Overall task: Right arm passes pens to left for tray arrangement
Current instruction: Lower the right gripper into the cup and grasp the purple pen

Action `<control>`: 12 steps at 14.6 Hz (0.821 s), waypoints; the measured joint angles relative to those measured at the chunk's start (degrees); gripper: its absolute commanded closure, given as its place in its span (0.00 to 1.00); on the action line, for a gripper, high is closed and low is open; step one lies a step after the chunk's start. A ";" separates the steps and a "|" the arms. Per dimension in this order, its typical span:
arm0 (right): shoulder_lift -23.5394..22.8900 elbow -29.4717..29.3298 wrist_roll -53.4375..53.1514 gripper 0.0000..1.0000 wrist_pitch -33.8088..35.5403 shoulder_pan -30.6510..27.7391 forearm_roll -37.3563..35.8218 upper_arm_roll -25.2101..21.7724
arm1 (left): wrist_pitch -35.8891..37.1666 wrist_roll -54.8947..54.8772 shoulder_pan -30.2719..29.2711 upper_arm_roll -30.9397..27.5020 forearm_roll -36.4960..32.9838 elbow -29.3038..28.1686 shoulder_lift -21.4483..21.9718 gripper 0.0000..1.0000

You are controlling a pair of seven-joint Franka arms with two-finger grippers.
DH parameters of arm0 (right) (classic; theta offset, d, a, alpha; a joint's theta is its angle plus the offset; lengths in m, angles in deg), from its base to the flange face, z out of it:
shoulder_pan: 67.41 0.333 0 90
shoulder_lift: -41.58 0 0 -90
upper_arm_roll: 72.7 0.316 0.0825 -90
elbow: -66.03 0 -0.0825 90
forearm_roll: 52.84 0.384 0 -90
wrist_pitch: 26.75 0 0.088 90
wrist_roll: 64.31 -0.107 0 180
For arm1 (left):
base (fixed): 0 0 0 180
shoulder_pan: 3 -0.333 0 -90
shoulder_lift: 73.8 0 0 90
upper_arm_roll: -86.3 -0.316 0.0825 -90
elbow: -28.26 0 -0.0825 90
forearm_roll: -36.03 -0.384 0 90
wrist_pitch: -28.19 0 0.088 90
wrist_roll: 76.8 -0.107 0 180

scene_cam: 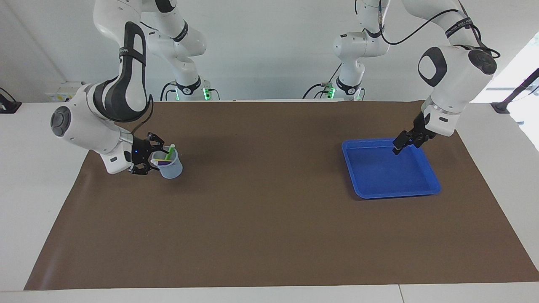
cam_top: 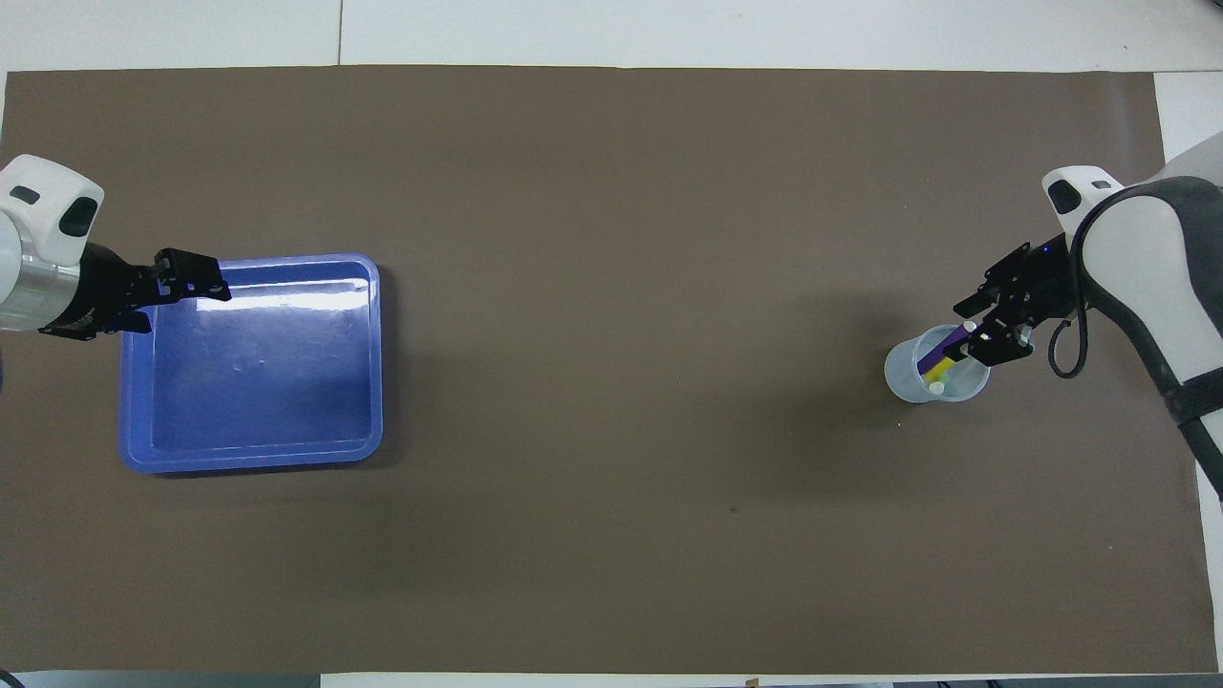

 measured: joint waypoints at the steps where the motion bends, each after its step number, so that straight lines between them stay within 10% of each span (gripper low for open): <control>1: 0.08 0.04 0.00 0.44 0.17 -0.01 0.00 -0.03 | -0.06 0.00 0.00 0.00 0.00 0.00 0.00 0.00; 12: 0.17 0.68 0.00 0.55 0.28 -0.15 -0.02 -0.51 | -0.14 0.00 0.00 -0.03 0.00 0.00 0.00 0.00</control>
